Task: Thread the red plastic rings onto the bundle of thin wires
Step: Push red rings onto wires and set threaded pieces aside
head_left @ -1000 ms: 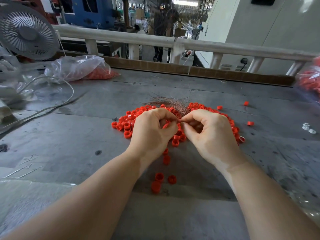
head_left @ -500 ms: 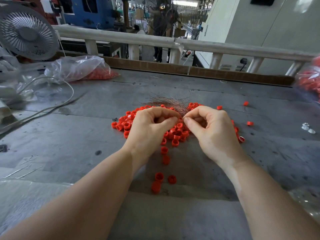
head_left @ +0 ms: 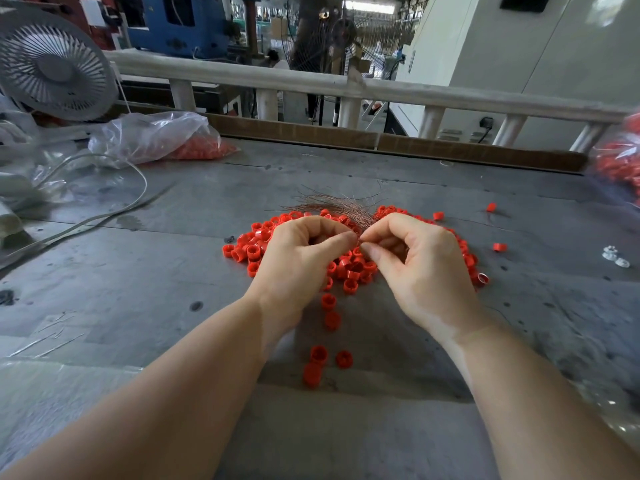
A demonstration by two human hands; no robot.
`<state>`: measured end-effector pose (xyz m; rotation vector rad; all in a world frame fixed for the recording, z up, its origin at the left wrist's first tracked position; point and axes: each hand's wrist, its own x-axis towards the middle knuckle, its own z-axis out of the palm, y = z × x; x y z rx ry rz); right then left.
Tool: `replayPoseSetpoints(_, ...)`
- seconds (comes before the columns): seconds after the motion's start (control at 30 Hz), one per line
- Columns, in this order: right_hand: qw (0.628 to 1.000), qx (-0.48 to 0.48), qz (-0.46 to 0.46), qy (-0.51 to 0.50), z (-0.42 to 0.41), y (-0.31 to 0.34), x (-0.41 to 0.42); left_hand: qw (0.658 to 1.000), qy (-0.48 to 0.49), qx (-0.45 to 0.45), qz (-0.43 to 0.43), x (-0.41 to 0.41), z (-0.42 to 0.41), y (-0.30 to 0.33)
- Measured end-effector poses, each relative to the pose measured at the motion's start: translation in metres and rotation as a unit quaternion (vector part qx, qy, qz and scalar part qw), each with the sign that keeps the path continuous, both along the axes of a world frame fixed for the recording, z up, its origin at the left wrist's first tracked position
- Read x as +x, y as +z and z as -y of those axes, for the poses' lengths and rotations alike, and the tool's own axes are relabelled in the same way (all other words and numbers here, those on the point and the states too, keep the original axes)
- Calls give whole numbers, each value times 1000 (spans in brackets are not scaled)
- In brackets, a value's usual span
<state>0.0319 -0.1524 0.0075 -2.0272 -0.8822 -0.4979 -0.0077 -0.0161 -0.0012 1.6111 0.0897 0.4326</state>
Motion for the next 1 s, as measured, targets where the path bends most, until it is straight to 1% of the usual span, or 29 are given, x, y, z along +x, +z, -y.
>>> replayPoseSetpoints(0.13, 1000, 7, -15, 16, 0, 1, 0, 994, -54, -90, -33, -1, 1, 2)
replayPoseSetpoints(0.23, 997, 32, -57, 35, -1, 2, 0, 986, -92, -132, -45, -2, 1, 4)
replayPoseSetpoints(0.3, 995, 48, -81, 41, -1, 2, 1, 984, -92, -145, -48, -1, 1, 4)
replayPoseSetpoints(0.43, 994, 59, -89, 33, 0, 1, 2, 987, -54, -148, -35, 0, -1, 2)
replayPoseSetpoints(0.53, 995, 56, -81, 27, 1, 0, 2, 993, -40, -112, -20, -1, -2, 3)
replayPoseSetpoints(0.7, 996, 44, -70, 22, 1, -1, 2, 999, 3, 24, 31, -4, 0, 3)
replayPoseSetpoints(0.8, 998, 39, -55, 14, 2, -2, 3, 997, 17, 64, 40, -3, 1, 2)
replayPoseSetpoints(0.9, 1000, 18, -14, 3, 2, -2, 2, 992, 26, 115, 52, -2, 3, 2)
replayPoseSetpoints(1.0, 1000, -14, 19, -14, 1, -2, 0, 990, 30, 131, 47, 0, 3, 1)
